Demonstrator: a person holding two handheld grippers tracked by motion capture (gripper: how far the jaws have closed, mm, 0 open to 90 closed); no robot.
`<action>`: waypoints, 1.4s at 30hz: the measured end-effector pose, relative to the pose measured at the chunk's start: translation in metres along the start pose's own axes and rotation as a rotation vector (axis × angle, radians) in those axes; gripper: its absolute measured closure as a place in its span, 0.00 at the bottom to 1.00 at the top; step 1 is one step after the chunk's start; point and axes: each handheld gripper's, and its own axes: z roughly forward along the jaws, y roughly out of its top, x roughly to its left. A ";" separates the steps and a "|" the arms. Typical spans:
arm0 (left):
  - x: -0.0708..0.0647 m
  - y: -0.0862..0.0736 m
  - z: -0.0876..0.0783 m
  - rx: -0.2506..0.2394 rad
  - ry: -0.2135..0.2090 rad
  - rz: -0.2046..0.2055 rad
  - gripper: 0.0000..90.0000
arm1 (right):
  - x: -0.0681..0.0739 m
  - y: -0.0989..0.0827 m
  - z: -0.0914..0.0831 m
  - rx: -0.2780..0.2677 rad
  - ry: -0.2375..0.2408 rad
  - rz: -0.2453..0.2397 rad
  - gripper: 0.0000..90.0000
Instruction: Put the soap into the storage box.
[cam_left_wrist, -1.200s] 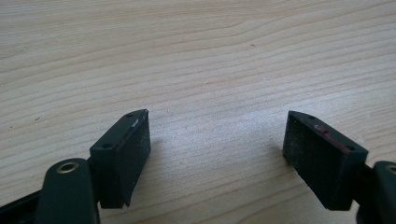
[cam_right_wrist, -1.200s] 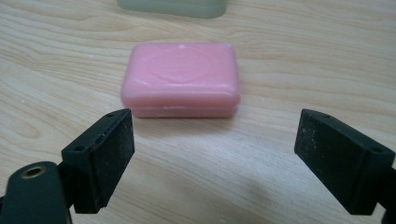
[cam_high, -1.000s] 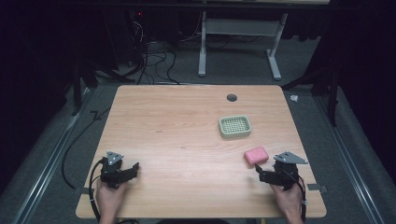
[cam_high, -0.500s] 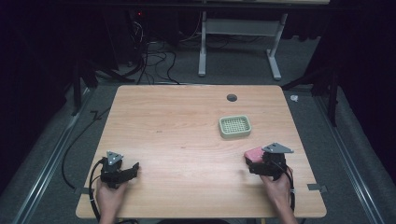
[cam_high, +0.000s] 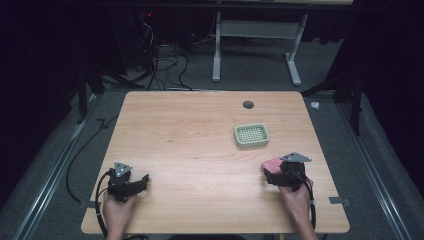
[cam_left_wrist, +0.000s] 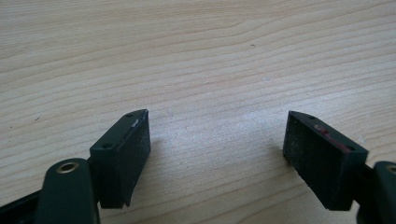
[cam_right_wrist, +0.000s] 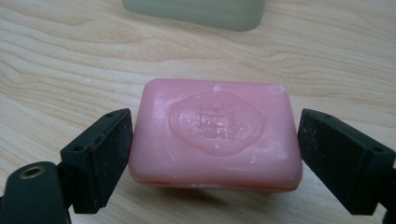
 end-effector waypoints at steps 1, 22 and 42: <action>0.000 0.000 0.000 0.000 0.000 0.000 0.26 | -0.001 -0.001 0.002 0.009 0.004 0.004 0.14; 0.000 0.000 0.000 0.000 0.000 0.000 0.26 | -0.003 -0.008 0.008 0.019 0.020 0.029 0.15; 0.000 0.000 0.000 0.000 0.000 0.000 0.26 | -0.001 0.003 -0.008 -0.027 0.047 0.035 0.15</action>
